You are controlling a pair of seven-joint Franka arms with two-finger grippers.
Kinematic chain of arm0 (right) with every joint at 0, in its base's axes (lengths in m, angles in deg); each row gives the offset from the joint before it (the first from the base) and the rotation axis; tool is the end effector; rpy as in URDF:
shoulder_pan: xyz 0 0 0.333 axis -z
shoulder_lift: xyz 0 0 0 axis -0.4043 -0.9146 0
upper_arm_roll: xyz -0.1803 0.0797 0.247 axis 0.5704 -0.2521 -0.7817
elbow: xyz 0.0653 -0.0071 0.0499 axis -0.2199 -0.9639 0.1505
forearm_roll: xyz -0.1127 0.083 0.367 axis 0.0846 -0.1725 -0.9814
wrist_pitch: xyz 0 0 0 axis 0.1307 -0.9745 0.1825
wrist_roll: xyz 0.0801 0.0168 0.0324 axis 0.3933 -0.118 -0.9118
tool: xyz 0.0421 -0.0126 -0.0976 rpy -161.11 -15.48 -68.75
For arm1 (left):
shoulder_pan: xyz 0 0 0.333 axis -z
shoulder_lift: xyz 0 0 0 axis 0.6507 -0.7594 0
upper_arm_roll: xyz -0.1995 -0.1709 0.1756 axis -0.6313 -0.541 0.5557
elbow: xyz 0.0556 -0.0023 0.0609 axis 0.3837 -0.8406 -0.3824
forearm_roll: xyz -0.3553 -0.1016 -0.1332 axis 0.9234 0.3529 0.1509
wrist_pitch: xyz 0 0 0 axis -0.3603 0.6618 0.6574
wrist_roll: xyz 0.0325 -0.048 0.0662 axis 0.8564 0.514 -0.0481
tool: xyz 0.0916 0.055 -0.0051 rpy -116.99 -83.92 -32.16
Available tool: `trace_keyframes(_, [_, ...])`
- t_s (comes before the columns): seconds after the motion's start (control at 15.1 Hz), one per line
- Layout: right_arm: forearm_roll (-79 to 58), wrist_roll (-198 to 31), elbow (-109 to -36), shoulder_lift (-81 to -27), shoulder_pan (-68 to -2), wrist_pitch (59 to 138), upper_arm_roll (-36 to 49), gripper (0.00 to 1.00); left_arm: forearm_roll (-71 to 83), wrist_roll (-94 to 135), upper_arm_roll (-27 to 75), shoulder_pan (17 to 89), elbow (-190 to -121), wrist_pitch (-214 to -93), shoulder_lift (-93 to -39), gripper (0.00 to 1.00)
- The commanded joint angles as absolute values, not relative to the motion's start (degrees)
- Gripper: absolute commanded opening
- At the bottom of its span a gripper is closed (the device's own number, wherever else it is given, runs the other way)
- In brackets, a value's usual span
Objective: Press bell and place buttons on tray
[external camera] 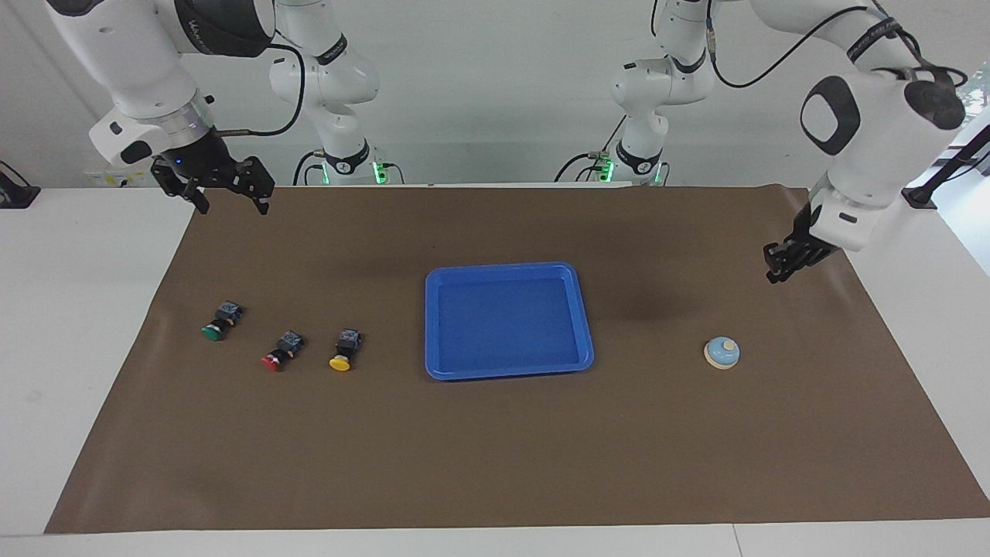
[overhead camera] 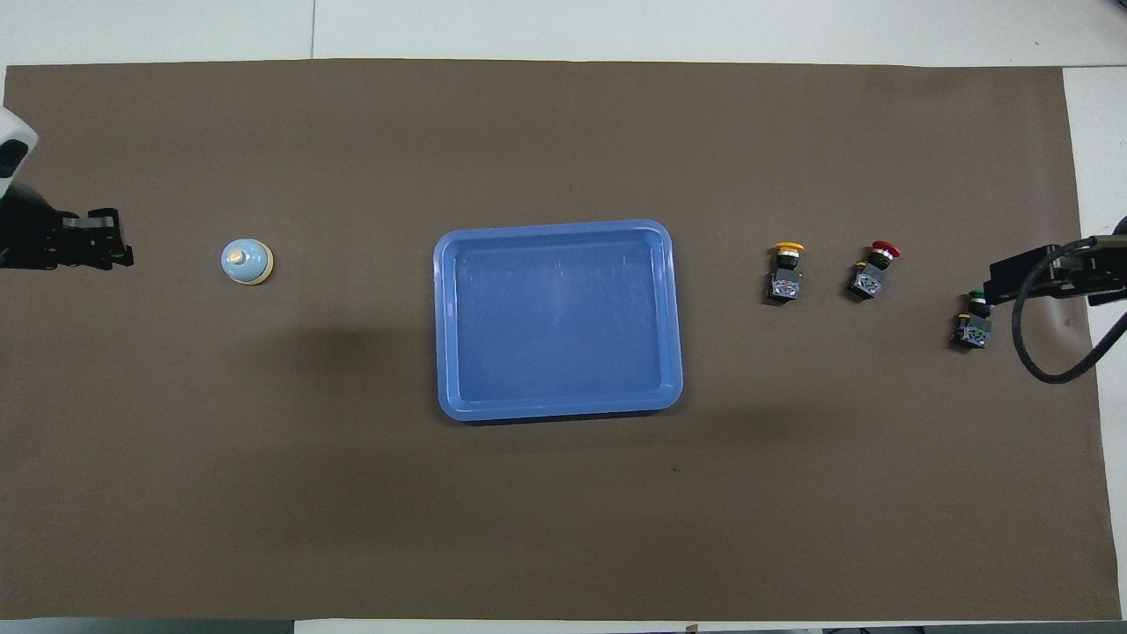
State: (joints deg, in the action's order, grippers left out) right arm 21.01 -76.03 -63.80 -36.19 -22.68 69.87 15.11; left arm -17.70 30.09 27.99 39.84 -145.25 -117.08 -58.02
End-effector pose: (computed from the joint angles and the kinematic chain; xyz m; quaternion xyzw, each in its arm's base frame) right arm 0.5362 -0.0233 0.6071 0.9992 -0.0186 -0.0339 0.0052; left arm 0.5751 0.0118 0.5513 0.9979 0.0632 0.0102 0.0107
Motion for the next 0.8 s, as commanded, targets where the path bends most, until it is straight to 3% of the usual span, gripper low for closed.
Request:
trace_keyframes(0.0, [20.0, -77.5, -64.1, -35.7, -21.6, 69.8, 14.7, 1.0, -17.3, 29.9, 27.9, 39.7, -146.2, -112.6, -52.6, 1.0])
trace_keyframes(0.33, [20.0, -77.3, -64.2, -35.5, -21.8, 69.1, 14.7, 1.0, -17.2, 29.2, 27.6, 40.2, -147.8, -106.0, -46.3, 1.0])
trace_keyframes(0.73, [20.0, -74.1, -69.4, -33.8, -23.0, 74.0, 14.0, 1.0, -16.9, 29.7, 27.5, 40.5, -144.1, -103.7, -49.7, 1.0])
